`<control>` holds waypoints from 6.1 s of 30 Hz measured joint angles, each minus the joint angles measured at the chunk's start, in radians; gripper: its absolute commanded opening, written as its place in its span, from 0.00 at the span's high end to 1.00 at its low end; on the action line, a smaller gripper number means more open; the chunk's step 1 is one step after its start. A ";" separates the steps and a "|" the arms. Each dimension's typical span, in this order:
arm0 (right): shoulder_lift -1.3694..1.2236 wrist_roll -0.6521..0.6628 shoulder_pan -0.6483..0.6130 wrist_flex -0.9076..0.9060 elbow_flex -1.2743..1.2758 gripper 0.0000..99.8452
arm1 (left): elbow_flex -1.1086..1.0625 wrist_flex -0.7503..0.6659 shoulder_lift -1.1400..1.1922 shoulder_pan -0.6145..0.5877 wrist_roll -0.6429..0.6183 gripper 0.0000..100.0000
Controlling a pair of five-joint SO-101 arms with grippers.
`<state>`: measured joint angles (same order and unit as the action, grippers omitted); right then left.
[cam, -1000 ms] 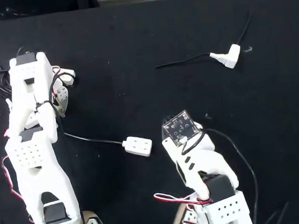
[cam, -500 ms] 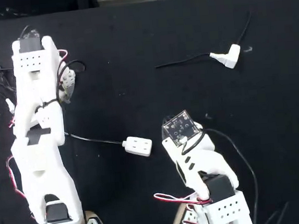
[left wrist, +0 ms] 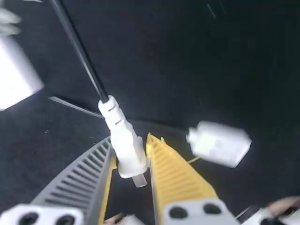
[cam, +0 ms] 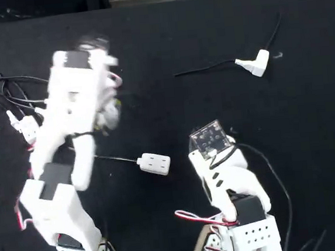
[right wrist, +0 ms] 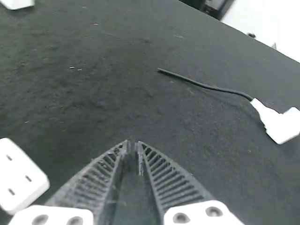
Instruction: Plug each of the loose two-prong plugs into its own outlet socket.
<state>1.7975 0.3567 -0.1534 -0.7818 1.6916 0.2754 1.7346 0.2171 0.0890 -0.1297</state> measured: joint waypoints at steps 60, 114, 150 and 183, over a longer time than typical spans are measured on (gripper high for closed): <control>0.000 -0.321 -0.209 -0.160 -0.153 0.89 | -1.297 -0.858 -0.901 0.048 0.238 0.80; -1.519 -0.641 -0.245 0.368 -0.664 0.80 | -1.490 -1.083 -0.904 -0.069 0.101 0.80; -1.938 -0.720 -0.198 -0.046 -1.135 0.98 | -1.490 -1.092 -0.904 -0.069 0.101 0.80; -1.318 -0.213 -0.057 -0.235 -0.687 0.84 | -1.490 -1.092 -0.904 -0.069 0.101 0.80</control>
<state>0.4795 0.1435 -0.2102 -1.0165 1.0042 -1.2144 0.6421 -0.6866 0.0199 -0.0284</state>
